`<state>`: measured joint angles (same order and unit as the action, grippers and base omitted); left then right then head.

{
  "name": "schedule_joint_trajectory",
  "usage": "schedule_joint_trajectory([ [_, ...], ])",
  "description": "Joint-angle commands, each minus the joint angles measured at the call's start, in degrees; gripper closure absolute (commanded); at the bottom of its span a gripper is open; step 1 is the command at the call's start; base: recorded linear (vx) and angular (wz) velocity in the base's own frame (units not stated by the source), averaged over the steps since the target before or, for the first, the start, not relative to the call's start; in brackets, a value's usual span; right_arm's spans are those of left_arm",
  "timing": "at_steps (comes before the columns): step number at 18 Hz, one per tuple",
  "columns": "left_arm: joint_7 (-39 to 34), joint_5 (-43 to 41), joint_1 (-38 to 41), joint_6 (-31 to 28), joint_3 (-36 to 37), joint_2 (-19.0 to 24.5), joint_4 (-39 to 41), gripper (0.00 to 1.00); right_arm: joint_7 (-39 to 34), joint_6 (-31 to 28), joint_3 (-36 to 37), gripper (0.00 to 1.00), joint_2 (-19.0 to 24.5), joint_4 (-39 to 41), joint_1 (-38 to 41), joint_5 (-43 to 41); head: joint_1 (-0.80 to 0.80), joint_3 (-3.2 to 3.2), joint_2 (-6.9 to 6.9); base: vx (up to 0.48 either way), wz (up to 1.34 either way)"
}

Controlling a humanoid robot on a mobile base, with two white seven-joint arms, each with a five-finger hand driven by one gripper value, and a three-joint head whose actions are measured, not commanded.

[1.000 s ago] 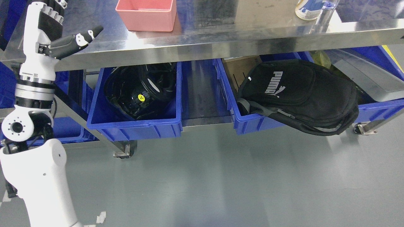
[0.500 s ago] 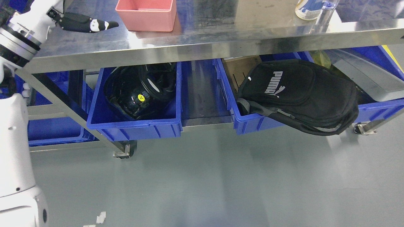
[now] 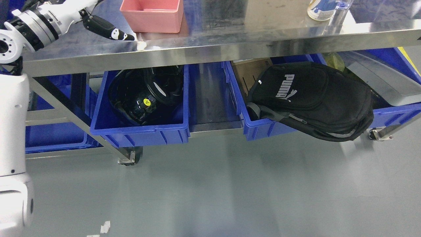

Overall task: Place storage box into left shelf container
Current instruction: 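Raise the left hand up toward the pink box on the tabletop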

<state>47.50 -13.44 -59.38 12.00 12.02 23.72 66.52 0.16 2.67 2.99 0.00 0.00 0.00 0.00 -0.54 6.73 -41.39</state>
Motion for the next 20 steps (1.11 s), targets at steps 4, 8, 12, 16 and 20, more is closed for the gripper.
schedule_joint_trajectory([
  [4,-0.83,-8.09,-5.21,0.04,7.32,-7.0,-15.44,0.07,0.02,0.14,-0.01,0.0,-1.0,1.0,-0.26,-1.23,0.0,0.0,0.0,0.0,0.0],
  [8,-1.01,-10.99,-7.24,0.04,6.88,-10.09,-18.96,0.17,0.02,0.14,-0.01,0.0,-1.0,1.0,-0.17,-1.23,0.0,0.0,0.0,0.0,0.0],
  [12,-0.22,-11.35,-7.86,0.04,6.61,-11.06,-20.9,0.36,-0.07,0.23,-0.01,0.0,-1.0,1.0,-0.17,-1.23,0.0,0.0,0.0,0.0,0.0],
  [16,-0.04,-11.26,-7.86,6.26,-0.05,-11.93,-21.77,0.81,0.02,0.14,-0.01,0.0,-1.0,1.0,-0.26,-1.23,0.0,0.0,0.0,-0.002,0.04],
  [20,-0.13,-9.25,-7.07,12.86,-9.18,-13.07,-23.36,1.0,0.02,0.14,-0.01,0.0,-1.0,1.0,-0.17,-1.23,0.0,0.0,0.0,-0.012,0.06],
])
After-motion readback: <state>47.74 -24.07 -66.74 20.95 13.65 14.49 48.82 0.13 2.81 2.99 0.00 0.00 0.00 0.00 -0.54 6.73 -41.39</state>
